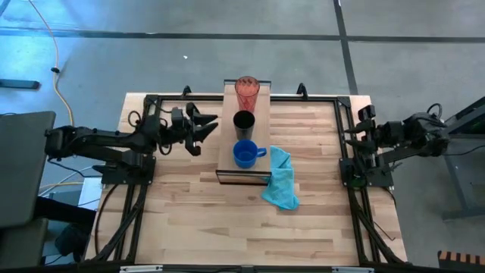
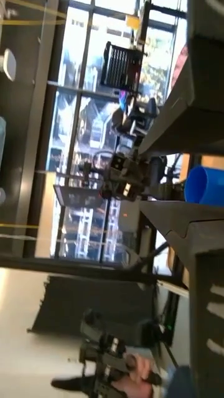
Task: Stack small to large cups/mugs on shelf
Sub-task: Return to Home Position
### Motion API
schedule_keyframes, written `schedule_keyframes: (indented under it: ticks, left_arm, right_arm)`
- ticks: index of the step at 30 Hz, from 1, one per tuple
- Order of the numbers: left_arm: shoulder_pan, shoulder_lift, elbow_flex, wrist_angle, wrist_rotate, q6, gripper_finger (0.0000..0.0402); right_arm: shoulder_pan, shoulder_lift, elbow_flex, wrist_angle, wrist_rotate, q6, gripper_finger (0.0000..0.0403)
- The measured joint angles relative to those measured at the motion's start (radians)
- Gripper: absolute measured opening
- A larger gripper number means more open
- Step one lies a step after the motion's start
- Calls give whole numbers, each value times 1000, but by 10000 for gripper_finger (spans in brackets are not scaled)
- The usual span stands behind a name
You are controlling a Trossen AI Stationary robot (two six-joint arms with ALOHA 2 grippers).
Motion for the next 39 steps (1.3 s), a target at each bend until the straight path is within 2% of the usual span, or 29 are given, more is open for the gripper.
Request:
schedule_keyframes:
  ticks: [3,7,13,20,29,39]
  left_arm:
    - [-40,-3,12,-16,-3,46,138]
    - [-61,-79,10,-169,10,81,138]
    - [-60,-232,10,-385,128,101,138]
    - [-60,-385,6,-536,80,120,138]
    - [-78,-464,-119,-409,26,78,138]
    - [-187,-519,-207,-376,-87,76,138]
  right_arm:
    - [0,0,0,-26,-30,6,119]
    - [0,0,0,-89,-56,27,119]
    - [0,-1,0,-150,-77,23,119]
    - [0,-75,-47,-128,-90,-7,119]
    - [0,-196,-213,8,-90,26,119]
    - [0,-217,-245,-12,-90,52,119]
